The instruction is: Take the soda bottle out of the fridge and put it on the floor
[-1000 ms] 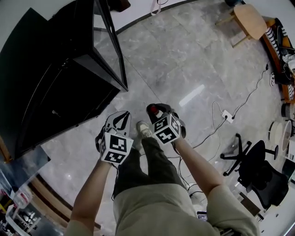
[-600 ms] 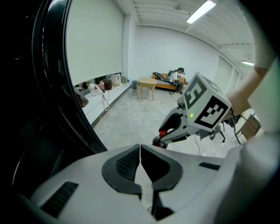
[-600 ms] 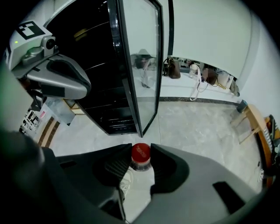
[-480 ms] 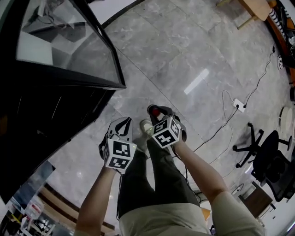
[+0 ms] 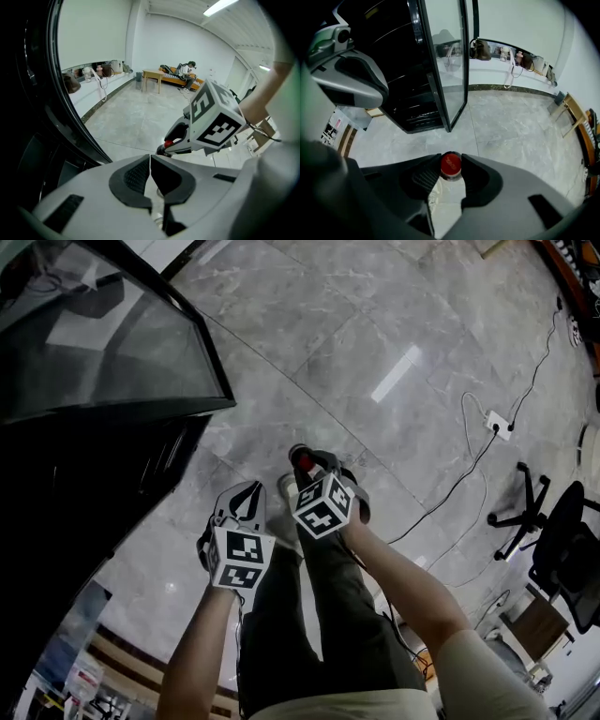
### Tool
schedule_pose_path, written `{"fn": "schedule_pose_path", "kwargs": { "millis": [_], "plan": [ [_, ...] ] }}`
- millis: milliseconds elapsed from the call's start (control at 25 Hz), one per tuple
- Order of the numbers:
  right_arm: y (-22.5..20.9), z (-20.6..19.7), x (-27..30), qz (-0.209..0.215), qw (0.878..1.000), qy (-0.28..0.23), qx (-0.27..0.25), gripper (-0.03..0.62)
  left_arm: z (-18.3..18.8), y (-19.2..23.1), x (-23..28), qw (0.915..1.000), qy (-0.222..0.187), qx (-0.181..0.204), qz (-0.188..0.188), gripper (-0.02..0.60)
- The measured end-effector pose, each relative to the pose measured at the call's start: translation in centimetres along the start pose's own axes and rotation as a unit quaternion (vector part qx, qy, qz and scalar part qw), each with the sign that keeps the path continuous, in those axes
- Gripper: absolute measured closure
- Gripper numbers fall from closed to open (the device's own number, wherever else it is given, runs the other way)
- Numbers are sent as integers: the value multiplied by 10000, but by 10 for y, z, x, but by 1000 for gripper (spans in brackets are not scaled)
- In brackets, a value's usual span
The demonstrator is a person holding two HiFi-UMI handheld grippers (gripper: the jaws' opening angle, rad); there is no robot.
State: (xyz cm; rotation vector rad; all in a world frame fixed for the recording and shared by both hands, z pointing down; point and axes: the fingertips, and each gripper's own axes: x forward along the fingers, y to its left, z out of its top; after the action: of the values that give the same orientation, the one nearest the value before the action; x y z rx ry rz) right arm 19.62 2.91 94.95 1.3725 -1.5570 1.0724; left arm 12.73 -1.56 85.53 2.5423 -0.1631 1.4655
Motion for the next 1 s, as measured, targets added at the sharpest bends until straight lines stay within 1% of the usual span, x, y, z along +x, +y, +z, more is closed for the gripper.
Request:
{"fn": "schedule_pose_path", "kwargs": {
  "millis": [120,320,440,680,1000],
  "plan": [
    [5,-20,31,2,9999,122,-68,482,-25,-4,30,9998,156,35,-92,571],
    [5,-45,77,-59,9997,217,-137,482,-61,-4,74,9991,369,-44,-201,571],
    [7,-58,104,-90,9996,244,-131,482,-84,-9,97,9981,516,46,-323,571],
    [11,-85,158,-92,9990,393,-216,482,-123,-17,140,9961,708,-19,-525,571],
    [11,-112,207,-19,9976,600,-350,480,-157,-14,182,9937,869,-375,-600,571]
  ]
}}
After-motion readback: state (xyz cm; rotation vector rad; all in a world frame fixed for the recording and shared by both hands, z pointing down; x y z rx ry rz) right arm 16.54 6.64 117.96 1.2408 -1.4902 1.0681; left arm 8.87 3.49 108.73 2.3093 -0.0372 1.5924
